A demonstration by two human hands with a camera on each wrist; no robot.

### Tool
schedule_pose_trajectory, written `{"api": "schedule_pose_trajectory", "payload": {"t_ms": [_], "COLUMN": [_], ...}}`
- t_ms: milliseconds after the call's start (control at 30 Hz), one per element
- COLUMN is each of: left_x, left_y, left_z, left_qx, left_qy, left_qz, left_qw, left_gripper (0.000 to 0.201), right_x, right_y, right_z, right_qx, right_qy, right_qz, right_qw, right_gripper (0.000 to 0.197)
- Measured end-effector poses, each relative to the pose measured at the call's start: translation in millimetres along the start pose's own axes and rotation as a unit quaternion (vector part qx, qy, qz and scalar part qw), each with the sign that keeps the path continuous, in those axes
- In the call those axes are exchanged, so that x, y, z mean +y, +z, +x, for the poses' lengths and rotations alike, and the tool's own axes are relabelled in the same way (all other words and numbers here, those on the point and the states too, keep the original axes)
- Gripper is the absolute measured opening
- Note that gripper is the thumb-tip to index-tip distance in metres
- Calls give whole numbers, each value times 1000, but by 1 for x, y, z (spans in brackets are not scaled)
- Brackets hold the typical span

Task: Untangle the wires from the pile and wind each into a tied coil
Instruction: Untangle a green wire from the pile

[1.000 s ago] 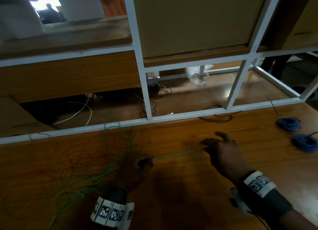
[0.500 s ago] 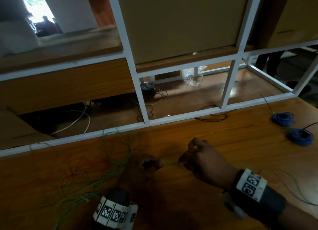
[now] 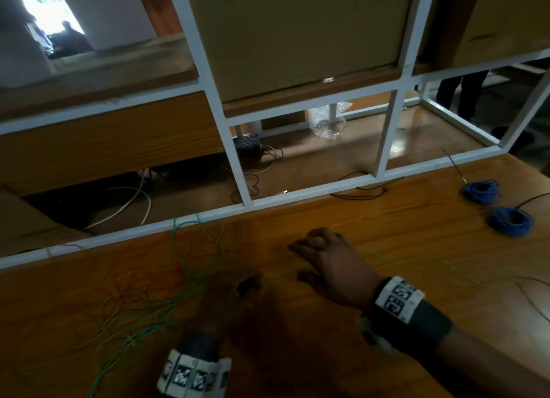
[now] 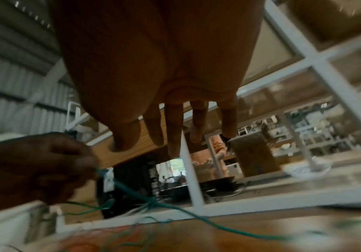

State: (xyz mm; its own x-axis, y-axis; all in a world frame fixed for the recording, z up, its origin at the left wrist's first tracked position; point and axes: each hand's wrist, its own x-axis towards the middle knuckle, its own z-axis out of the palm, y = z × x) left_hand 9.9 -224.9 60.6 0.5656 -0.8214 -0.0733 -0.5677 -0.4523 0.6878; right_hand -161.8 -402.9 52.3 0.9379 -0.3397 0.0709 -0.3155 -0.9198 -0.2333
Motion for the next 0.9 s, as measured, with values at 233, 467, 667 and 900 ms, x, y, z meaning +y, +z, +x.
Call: {"api": "schedule_pose_trajectory", "payload": {"t_ms": [233,467,667,900], "left_x": [3,-34,-15,6], "left_y": [10,-22,-12,3], "left_z": [8,-22,-8,1], "left_qx": [-21,45,24,-15], "left_qy": [12,-49,22,5], "left_qz": [-56,-46,63,-33], "left_qw": [998,997,998,999], "left_gripper": [9,27,20,10], "right_x": [-19,55,19,-31], "right_y": [1,-45,-24,10], "right_z": [10,-4,-1,15], "right_qx": [92,172,3,58], "right_qy": [-63,36,66,-70], "right_qz": [57,-9,-54,68], "right_qw": [992,984,996,993], "right_gripper": [31,32,62,33]}}
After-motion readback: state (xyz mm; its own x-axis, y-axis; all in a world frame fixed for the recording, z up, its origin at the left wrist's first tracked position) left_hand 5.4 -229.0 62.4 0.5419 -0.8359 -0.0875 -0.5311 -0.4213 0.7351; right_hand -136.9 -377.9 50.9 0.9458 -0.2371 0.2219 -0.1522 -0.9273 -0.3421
